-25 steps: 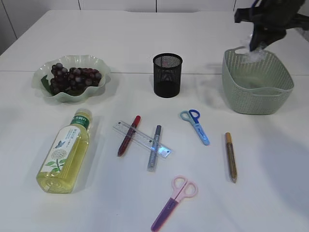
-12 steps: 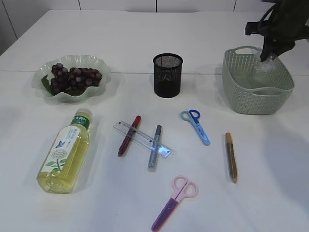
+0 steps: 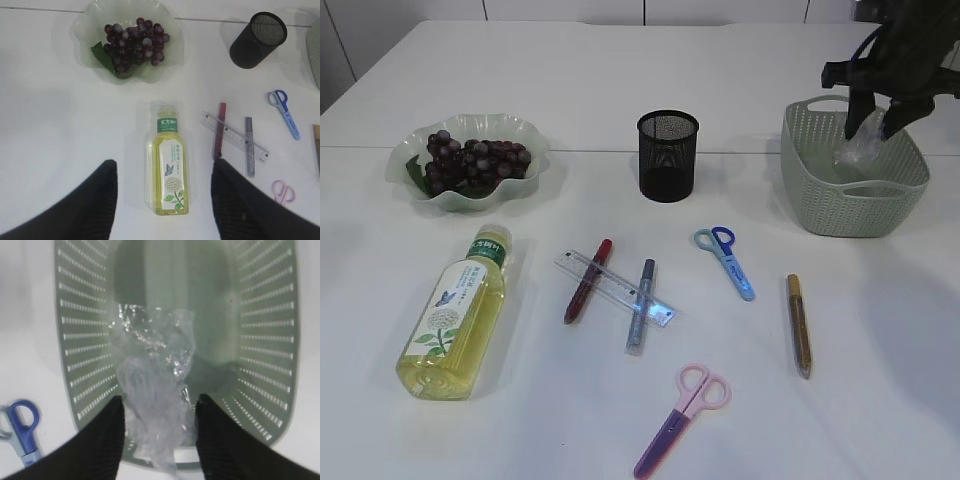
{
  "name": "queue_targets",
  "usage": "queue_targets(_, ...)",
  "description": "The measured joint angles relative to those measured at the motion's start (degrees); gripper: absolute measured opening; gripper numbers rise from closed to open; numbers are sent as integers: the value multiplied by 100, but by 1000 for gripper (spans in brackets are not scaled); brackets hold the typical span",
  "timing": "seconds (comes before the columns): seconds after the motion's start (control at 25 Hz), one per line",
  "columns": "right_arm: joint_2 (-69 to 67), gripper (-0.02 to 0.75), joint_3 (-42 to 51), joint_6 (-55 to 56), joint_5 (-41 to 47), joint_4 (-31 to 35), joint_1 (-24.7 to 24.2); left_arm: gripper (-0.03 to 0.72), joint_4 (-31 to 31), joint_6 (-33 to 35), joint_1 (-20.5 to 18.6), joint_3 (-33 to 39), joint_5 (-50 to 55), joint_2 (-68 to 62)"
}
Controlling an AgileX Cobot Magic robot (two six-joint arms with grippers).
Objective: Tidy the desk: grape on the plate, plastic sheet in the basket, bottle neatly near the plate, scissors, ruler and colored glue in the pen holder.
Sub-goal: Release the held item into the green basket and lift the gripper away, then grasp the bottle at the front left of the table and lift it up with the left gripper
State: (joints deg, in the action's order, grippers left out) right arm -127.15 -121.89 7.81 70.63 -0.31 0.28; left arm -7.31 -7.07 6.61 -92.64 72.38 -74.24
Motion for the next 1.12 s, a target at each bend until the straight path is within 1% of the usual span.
queue_targets(0.12,-13,503,0,1,-67,-25,0,435,-10,0,0,0,0,0)
queue_targets(0.24,-36,560,0,-8,-67,-110,0,435,-28,0,0,0,0,0)
queue_targets(0.52,-57,575,-175,-21,7,-48,0,435,-177,0,0,0,0,0)
queue_targets(0.68,-13,575,-191,-21,45,280,0,435,-361,0,0,0,0,0)
queue_targets(0.8,196,575,-177,-34,45,404,0,435,-373,0,0,0,0,0)
queue_targets(1.0,920,575,338,-162,58,442,0,436,-373,101,29,11,0,0)
queue_targets(1.12,1500,575,925,-177,58,442,0,437,-284,127,260,165,0,0)
